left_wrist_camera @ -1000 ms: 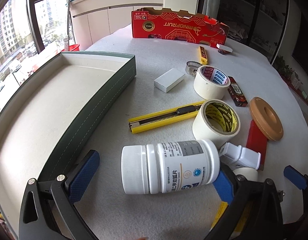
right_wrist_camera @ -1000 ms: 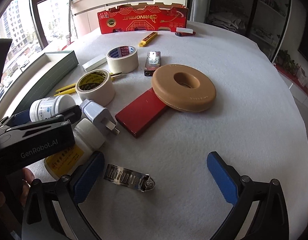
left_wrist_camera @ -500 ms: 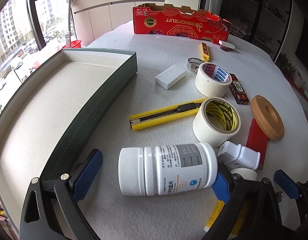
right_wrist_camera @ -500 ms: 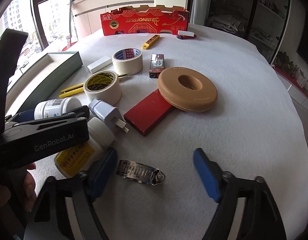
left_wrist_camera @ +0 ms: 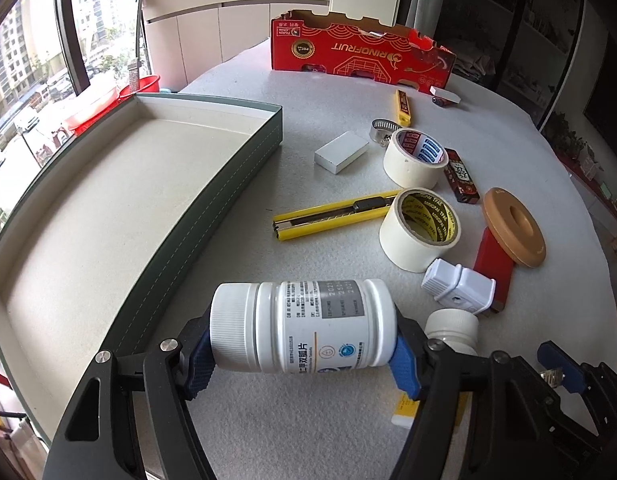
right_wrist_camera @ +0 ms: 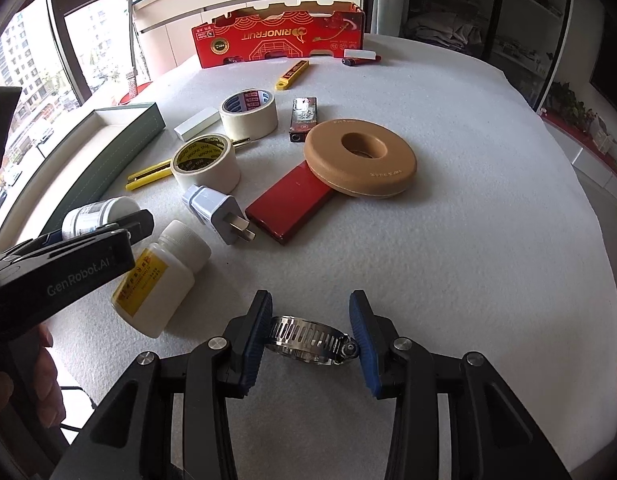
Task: Organize rigid objects
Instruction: 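Lift and carry the bottle with left tool while right tool carries the clamp toward the tray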
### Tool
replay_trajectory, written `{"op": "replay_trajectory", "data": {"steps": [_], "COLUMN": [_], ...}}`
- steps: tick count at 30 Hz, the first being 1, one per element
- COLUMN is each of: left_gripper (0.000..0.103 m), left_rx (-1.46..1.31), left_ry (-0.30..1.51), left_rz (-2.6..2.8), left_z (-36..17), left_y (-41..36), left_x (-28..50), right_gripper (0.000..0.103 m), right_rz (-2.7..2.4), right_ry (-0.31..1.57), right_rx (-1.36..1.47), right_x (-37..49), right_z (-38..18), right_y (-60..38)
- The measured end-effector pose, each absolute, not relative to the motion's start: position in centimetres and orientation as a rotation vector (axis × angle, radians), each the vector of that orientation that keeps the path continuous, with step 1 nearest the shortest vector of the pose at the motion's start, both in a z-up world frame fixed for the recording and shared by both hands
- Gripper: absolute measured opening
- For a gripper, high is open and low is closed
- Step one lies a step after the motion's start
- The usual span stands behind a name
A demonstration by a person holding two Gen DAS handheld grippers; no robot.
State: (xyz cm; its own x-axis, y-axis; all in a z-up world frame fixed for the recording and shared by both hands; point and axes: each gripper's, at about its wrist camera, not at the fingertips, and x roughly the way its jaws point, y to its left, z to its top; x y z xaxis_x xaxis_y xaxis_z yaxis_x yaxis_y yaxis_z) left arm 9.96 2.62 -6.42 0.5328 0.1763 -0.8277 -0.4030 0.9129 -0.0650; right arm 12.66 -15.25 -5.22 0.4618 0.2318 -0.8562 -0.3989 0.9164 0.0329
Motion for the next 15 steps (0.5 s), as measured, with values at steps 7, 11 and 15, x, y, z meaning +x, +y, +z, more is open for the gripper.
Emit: {"op": "replay_trajectory", "data": {"steps": [7, 11, 15], "left_gripper": [0.074, 0.074, 0.074], "left_rx": [-0.254, -0.236, -0.218], "left_ry": [0.911, 0.891, 0.861], "left_rz": [0.343, 0.33, 0.302], "left_z": [-4.9, -4.0, -2.5], "left_y": [2.3, 1.9, 1.2], "left_x": [8.9, 8.3, 7.6], "right_gripper": [0.042, 0.042, 0.042], "right_rz": [0.379, 0.379, 0.371], "right_ry": [1.017, 1.024, 1.015], "right_rx": [-0.163, -0.144, -0.131], "right_x": [12.0, 11.8, 11.7], "right_z": [-4.5, -4.3, -3.5], "right_y": [-16.0, -16.3, -16.7]}}
